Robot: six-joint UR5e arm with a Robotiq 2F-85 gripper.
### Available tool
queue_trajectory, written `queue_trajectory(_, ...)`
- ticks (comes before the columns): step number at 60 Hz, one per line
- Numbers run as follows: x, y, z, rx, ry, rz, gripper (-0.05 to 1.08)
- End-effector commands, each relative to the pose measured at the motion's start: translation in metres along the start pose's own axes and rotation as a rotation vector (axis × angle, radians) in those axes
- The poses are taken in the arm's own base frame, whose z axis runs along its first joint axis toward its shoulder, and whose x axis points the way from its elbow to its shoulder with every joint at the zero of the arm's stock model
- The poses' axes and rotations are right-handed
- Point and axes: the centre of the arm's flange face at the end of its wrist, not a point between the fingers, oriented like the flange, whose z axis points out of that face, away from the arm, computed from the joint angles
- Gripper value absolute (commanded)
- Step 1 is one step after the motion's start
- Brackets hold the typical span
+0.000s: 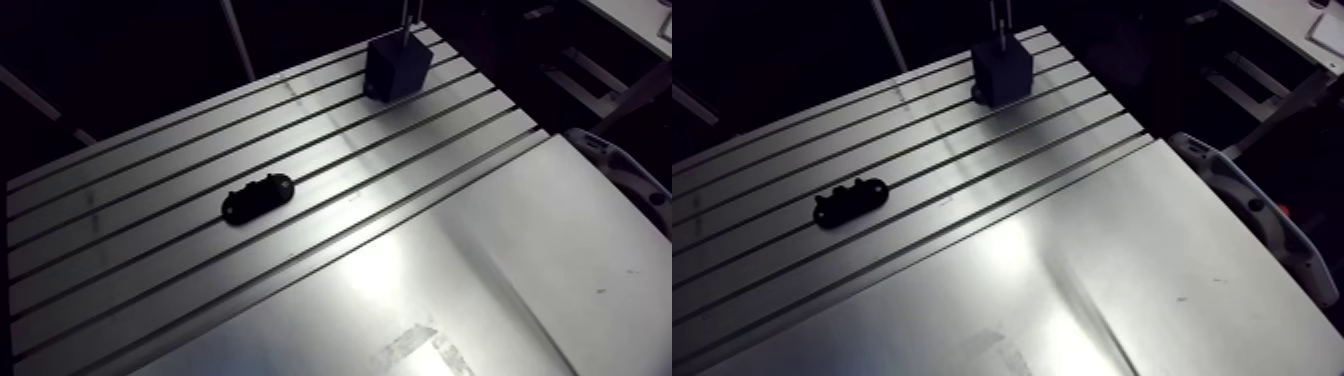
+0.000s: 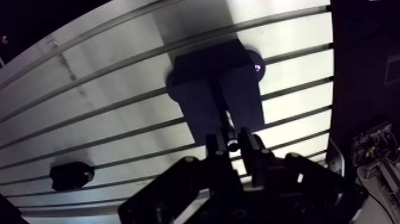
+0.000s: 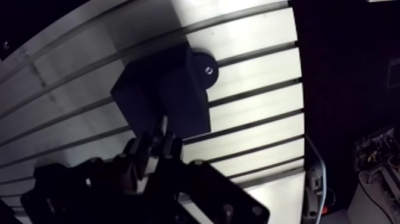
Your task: Pick up the M10 bolt and insert it into the hole until fully seated.
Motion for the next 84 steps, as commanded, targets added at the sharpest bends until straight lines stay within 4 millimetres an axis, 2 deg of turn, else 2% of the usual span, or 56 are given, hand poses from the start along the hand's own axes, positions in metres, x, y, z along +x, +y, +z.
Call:
queue_trajectory(1, 0.0001, -0.0005, 0.0003, 0.000, 0.000, 0.001, 1.08)
queue_trajectory(84, 0.0012, -0.0004, 0.0014, 0.000, -0.001, -0.001, 1.08)
